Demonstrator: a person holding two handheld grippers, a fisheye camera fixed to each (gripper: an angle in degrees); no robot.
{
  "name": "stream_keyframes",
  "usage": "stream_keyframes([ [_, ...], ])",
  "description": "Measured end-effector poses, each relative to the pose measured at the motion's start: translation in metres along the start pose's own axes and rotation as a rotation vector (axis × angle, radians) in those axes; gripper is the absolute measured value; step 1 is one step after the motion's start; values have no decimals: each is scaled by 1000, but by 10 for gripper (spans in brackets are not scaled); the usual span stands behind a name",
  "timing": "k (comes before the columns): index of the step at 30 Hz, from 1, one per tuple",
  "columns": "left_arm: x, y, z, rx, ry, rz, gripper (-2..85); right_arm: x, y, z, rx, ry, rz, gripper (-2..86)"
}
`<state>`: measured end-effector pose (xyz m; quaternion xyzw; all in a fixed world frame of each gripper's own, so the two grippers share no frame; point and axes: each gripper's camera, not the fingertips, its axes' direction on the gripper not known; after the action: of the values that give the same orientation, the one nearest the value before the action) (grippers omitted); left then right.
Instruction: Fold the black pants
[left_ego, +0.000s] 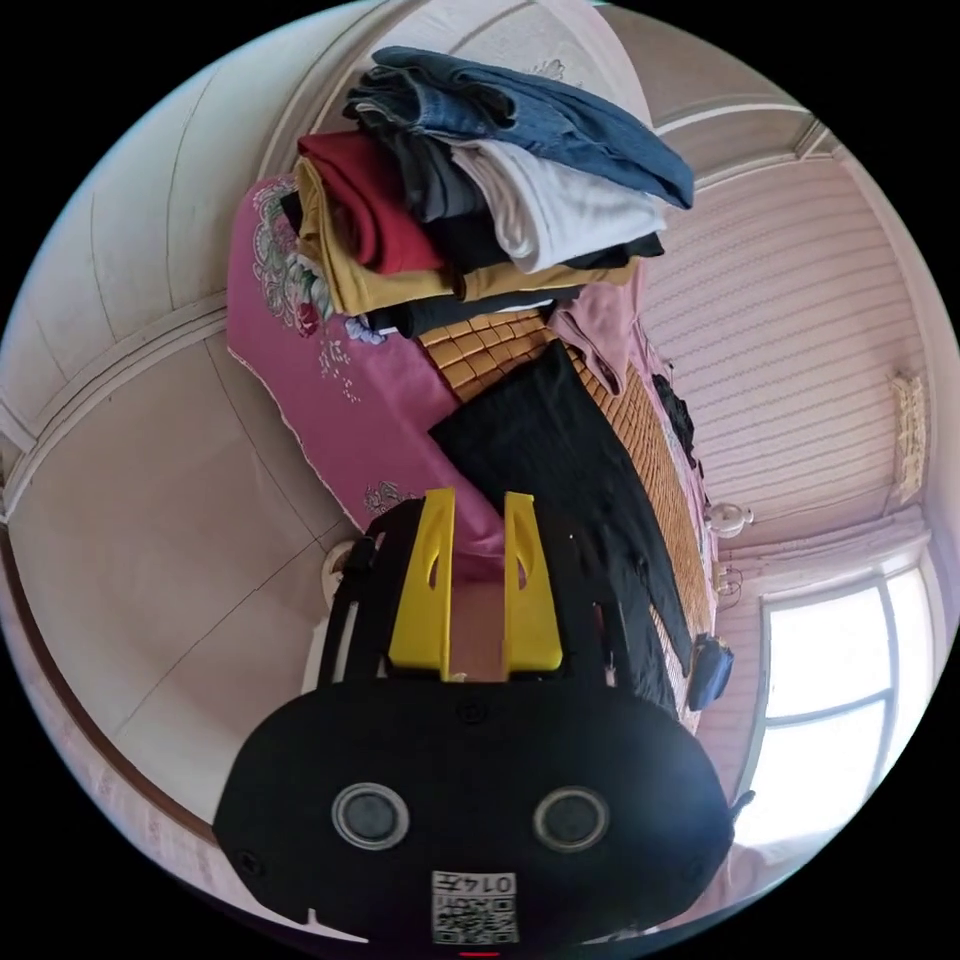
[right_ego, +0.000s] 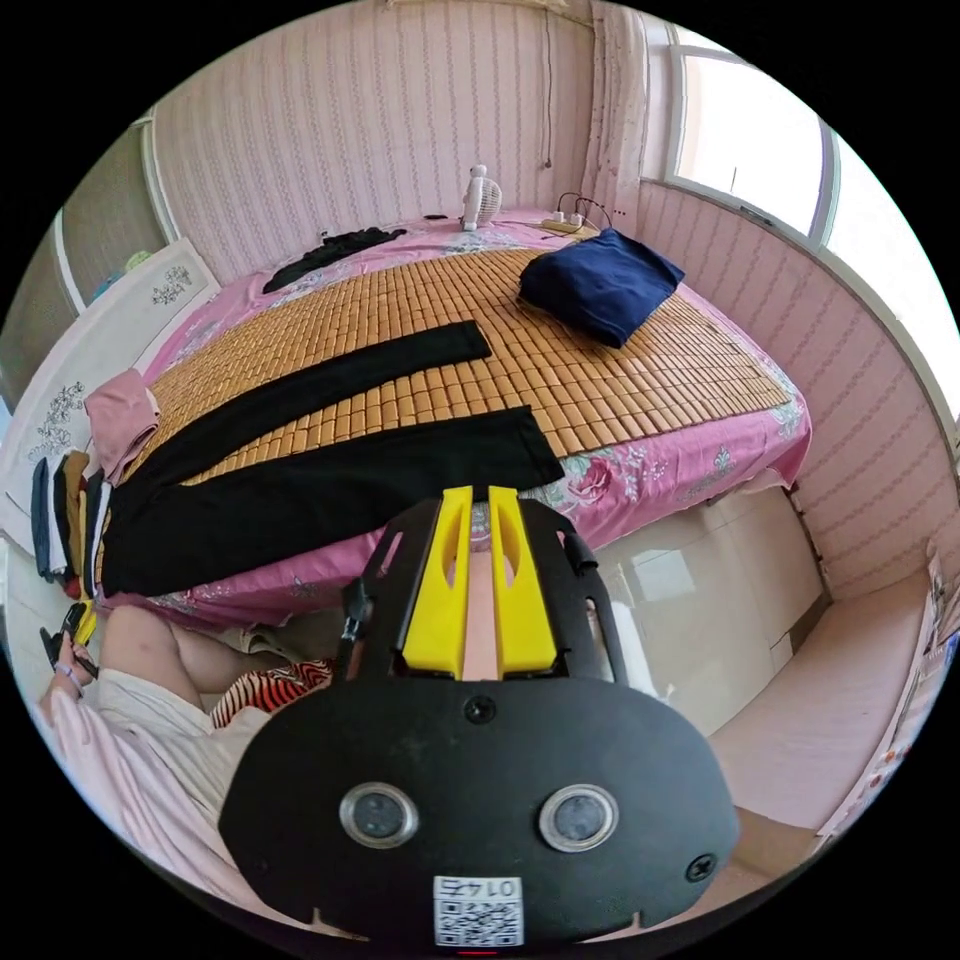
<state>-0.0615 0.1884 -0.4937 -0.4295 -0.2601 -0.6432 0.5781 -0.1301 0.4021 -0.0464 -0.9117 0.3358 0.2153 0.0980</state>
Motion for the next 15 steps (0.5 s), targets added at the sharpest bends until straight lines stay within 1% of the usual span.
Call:
stream_keyframes([
  [4, -12, -14, 19, -19, 34, -93, 101, 12, 0, 8, -23, -35, 103, 54],
  [8, -12, -23, 33, -21, -4, -120, 108, 32, 4, 14, -26, -96, 216, 62],
  [11, -9, -31, 42, -9, -18, -131, 75, 42, 4, 22, -54, -87, 255, 71],
  [12, -6, -34, 46, -7, -22, -124, 52, 47, 2, 27, -70, -89, 273, 73],
  [15, 5, -38, 50, -12, -60, -63, 5, 60, -4, 37, -89, -112, 324, 78],
])
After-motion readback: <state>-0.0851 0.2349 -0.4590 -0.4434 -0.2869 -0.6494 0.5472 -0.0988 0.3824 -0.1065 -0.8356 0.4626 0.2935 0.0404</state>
